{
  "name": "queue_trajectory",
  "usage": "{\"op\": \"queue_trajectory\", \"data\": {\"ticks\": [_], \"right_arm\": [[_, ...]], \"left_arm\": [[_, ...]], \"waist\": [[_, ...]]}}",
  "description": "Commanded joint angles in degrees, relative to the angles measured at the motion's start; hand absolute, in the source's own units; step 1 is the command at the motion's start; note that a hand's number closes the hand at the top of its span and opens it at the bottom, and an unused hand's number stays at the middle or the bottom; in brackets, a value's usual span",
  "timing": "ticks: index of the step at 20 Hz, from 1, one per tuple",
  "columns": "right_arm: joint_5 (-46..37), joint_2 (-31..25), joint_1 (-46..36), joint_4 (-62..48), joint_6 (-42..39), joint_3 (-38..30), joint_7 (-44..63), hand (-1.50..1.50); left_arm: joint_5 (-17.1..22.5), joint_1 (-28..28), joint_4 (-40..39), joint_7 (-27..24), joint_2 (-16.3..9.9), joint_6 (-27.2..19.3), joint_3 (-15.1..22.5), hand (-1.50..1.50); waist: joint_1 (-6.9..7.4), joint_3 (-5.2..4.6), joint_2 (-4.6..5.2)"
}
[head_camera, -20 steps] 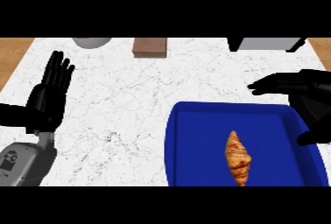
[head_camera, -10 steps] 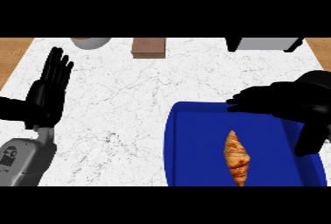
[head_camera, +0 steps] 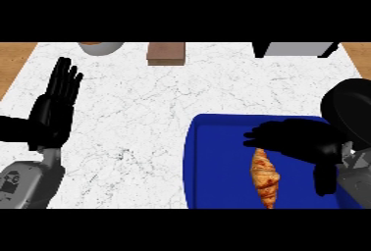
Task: Pick the croissant from the tray and place it in the pot
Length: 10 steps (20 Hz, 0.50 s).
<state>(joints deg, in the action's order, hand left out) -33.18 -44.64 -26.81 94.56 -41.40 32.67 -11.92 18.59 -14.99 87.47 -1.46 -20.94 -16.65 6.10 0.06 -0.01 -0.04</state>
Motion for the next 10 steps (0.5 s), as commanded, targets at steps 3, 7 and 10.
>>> {"op": "queue_trajectory", "data": {"ticks": [3, 7, 10], "right_arm": [[-5.56, 4.89, 2.43, -0.74, -3.02, -1.19, 0.02, -1.50], [-11.29, 4.95, 0.69, -7.87, -0.18, -0.81, -8.14, -1.50], [-11.83, 7.69, 8.33, 2.34, -0.35, -1.40, -2.47, -1.50]], "left_arm": [[0.34, 1.12, -0.19, -0.08, -0.38, 4.31, -3.93, 0.00], [-1.60, 0.65, 1.04, 0.92, 1.62, 3.73, -3.03, 0.00], [-3.07, 0.22, 2.22, 3.42, 1.97, 2.74, -3.52, 0.00]], "waist": [[0.10, 0.00, 0.02], [0.41, 0.02, 0.11], [-0.11, 0.01, -0.05]]}}
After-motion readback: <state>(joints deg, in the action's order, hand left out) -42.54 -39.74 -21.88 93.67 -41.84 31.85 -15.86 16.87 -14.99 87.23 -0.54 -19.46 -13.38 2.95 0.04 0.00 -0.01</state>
